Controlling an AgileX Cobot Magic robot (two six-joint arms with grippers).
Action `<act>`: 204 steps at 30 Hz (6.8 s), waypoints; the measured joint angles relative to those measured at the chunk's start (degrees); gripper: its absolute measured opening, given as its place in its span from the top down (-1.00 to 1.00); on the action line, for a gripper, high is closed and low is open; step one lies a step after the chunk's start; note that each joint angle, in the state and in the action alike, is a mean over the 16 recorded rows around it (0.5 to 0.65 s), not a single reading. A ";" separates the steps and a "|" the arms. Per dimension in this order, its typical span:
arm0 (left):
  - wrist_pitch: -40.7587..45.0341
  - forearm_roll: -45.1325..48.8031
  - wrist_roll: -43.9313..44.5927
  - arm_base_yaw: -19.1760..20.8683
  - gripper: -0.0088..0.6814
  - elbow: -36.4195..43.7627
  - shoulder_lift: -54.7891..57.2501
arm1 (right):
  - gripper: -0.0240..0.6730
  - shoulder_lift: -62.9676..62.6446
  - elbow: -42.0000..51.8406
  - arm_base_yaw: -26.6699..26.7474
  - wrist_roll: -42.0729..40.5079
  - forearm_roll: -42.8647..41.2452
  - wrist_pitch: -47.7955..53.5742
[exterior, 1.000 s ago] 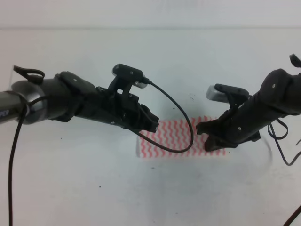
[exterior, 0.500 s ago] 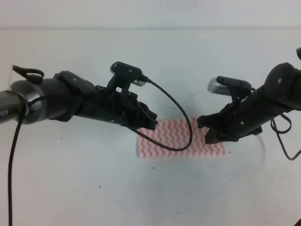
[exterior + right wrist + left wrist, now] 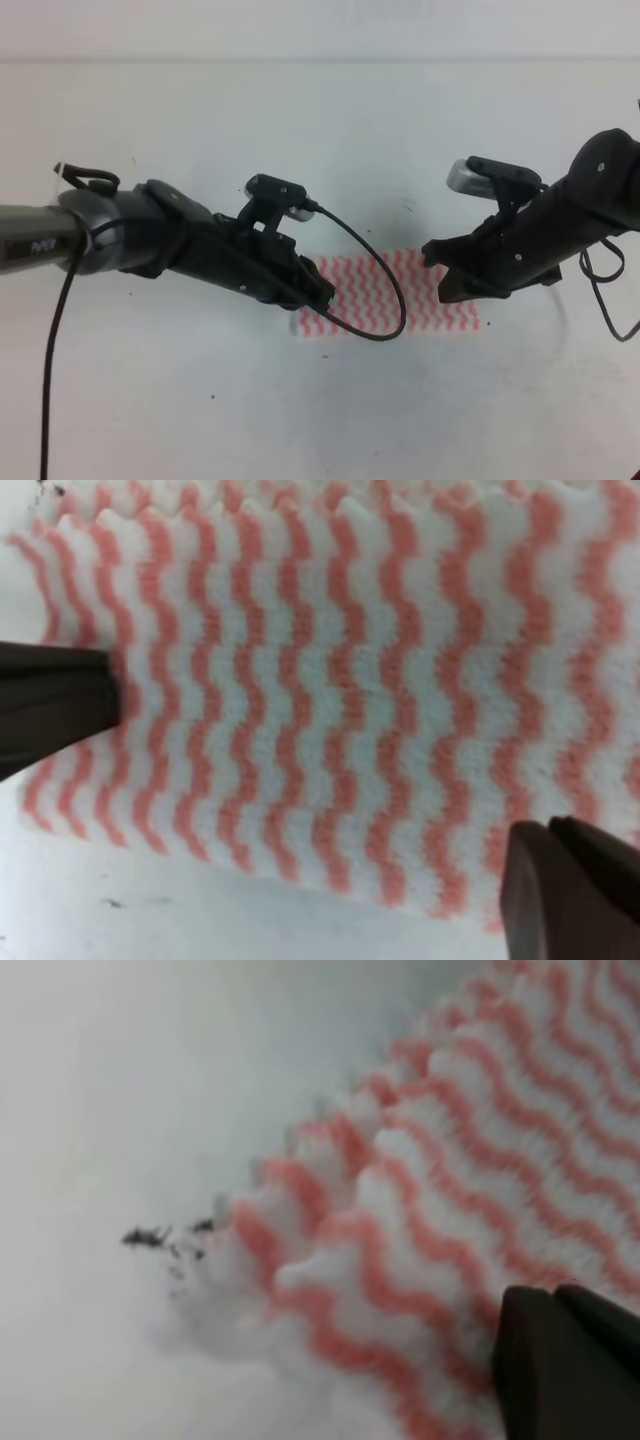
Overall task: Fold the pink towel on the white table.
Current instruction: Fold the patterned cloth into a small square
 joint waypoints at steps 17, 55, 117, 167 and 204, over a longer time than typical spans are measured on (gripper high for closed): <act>0.49 -0.63 -0.06 0.02 0.99 -0.14 1.70 | 0.64 0.00 -0.33 -0.01 7.59 -6.28 -0.84; 2.83 -0.55 -0.27 0.12 0.99 -0.11 1.81 | 0.23 4.37 -1.17 -1.67 14.99 -9.04 -2.99; 4.95 -0.61 0.34 0.07 0.99 -0.04 -1.42 | 0.98 1.69 -6.66 3.99 7.73 -2.29 -2.68; 6.61 7.56 -3.22 1.70 0.99 0.05 -0.52 | 0.98 1.69 -6.66 4.01 7.50 -2.39 -2.08; 6.61 5.34 -2.03 1.71 0.99 0.04 0.72 | 0.98 4.97 -11.27 10.02 6.01 1.19 -1.01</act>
